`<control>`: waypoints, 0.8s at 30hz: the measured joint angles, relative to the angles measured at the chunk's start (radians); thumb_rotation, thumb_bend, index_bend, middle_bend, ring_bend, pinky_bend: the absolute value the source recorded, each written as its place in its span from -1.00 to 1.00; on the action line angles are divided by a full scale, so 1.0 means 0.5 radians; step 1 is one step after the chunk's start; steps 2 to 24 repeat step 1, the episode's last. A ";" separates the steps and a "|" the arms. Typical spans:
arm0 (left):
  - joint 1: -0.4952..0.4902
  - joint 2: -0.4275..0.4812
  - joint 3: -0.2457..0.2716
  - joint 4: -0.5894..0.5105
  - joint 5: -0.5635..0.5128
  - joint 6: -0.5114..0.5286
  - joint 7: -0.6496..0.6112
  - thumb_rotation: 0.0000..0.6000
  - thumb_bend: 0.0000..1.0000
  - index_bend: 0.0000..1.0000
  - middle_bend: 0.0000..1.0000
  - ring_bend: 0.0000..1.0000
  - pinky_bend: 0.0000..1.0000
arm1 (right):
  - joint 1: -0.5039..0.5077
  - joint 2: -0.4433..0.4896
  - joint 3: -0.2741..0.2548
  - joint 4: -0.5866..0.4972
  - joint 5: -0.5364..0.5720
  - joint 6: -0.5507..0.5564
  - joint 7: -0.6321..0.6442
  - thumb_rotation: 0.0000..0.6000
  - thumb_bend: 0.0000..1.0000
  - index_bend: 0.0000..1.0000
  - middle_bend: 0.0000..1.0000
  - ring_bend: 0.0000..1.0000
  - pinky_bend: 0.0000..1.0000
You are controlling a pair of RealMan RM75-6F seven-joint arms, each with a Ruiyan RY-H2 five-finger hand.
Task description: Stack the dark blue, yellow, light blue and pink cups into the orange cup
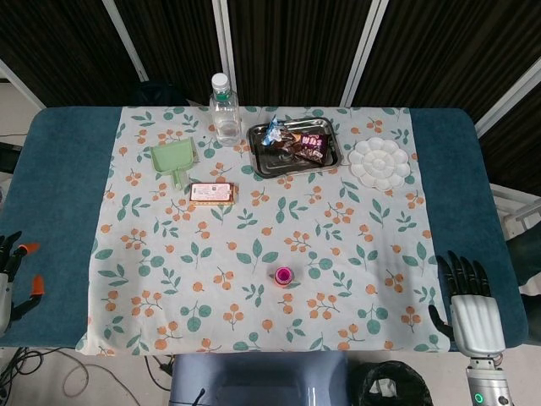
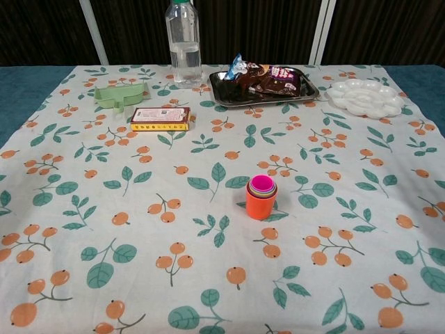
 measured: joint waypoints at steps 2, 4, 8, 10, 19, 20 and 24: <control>0.000 -0.001 0.001 0.000 0.002 -0.001 0.001 1.00 -0.07 -0.49 -0.88 -1.00 -0.90 | -0.008 0.000 0.006 0.003 -0.007 -0.004 0.007 1.00 -0.21 -1.00 -1.00 -1.00 -0.90; 0.000 -0.001 0.001 0.000 0.002 -0.001 0.001 1.00 -0.07 -0.49 -0.88 -1.00 -0.90 | -0.008 0.000 0.006 0.003 -0.007 -0.004 0.007 1.00 -0.21 -1.00 -1.00 -1.00 -0.90; 0.000 -0.001 0.001 0.000 0.002 -0.001 0.001 1.00 -0.07 -0.49 -0.88 -1.00 -0.90 | -0.008 0.000 0.006 0.003 -0.007 -0.004 0.007 1.00 -0.21 -1.00 -1.00 -1.00 -0.90; 0.000 -0.001 0.001 0.000 0.002 -0.001 0.001 1.00 -0.07 -0.49 -0.88 -1.00 -0.90 | -0.008 0.000 0.006 0.003 -0.007 -0.004 0.007 1.00 -0.21 -1.00 -1.00 -1.00 -0.90; 0.000 -0.001 0.001 0.000 0.002 -0.001 0.001 1.00 -0.07 -0.49 -0.88 -1.00 -0.90 | -0.008 0.000 0.006 0.003 -0.007 -0.004 0.007 1.00 -0.21 -1.00 -1.00 -1.00 -0.90; 0.000 -0.001 0.001 0.000 0.002 -0.001 0.001 1.00 -0.07 -0.49 -0.88 -1.00 -0.90 | -0.008 0.000 0.006 0.003 -0.007 -0.004 0.007 1.00 -0.21 -1.00 -1.00 -1.00 -0.90; 0.000 -0.001 0.001 0.000 0.002 -0.001 0.001 1.00 -0.07 -0.49 -0.88 -1.00 -0.90 | -0.008 0.000 0.006 0.003 -0.007 -0.004 0.007 1.00 -0.21 -1.00 -1.00 -1.00 -0.90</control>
